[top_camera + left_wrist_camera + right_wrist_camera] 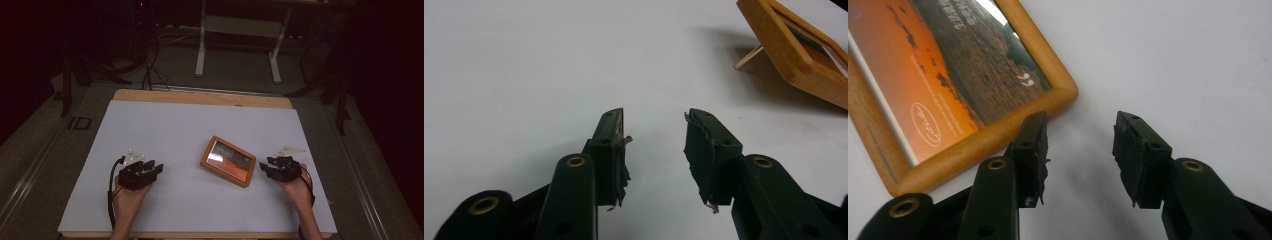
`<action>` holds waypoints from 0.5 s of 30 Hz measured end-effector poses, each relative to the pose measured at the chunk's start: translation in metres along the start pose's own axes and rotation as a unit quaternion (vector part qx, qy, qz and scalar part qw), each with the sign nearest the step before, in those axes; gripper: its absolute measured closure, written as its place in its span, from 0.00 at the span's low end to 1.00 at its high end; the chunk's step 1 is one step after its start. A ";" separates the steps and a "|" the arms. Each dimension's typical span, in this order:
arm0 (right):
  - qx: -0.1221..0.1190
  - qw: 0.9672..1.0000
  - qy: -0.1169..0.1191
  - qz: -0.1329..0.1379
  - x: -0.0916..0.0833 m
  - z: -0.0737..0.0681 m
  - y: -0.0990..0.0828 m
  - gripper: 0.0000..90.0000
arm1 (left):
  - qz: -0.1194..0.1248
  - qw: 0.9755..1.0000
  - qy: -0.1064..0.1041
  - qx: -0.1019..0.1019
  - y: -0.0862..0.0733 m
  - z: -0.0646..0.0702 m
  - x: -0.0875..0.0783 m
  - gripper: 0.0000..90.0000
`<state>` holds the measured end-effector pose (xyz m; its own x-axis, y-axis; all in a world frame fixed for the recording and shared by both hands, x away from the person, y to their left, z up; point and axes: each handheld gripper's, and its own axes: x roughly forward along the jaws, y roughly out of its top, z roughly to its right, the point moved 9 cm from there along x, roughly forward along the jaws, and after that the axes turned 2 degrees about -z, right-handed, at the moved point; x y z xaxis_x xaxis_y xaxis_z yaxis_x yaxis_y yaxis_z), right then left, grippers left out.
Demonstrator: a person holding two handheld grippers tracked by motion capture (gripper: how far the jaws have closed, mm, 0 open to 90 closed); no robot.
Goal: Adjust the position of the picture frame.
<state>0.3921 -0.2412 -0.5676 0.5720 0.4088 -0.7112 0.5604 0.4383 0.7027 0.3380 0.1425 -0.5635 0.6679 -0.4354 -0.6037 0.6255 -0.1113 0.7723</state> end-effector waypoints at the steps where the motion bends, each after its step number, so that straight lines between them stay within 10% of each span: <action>1: -0.004 1.000 0.002 0.000 0.000 -0.001 0.002 0.63 | 0.000 1.000 -0.001 0.000 0.000 0.001 0.000 0.66; 9: -0.032 0.999 0.018 0.017 -0.001 -0.010 0.020 0.65 | 0.003 1.000 -0.019 0.015 0.003 0.020 -0.001 0.68; 15: -0.054 0.998 0.031 0.030 0.003 -0.019 0.036 0.92 | 0.001 0.998 -0.040 0.038 0.008 0.043 0.002 0.68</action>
<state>0.4024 -0.2094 -0.5449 0.5625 0.4844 -0.6701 0.4558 0.4945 0.7400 0.3270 0.1026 -0.5505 0.6327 -0.5050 -0.5871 0.5902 -0.1764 0.7878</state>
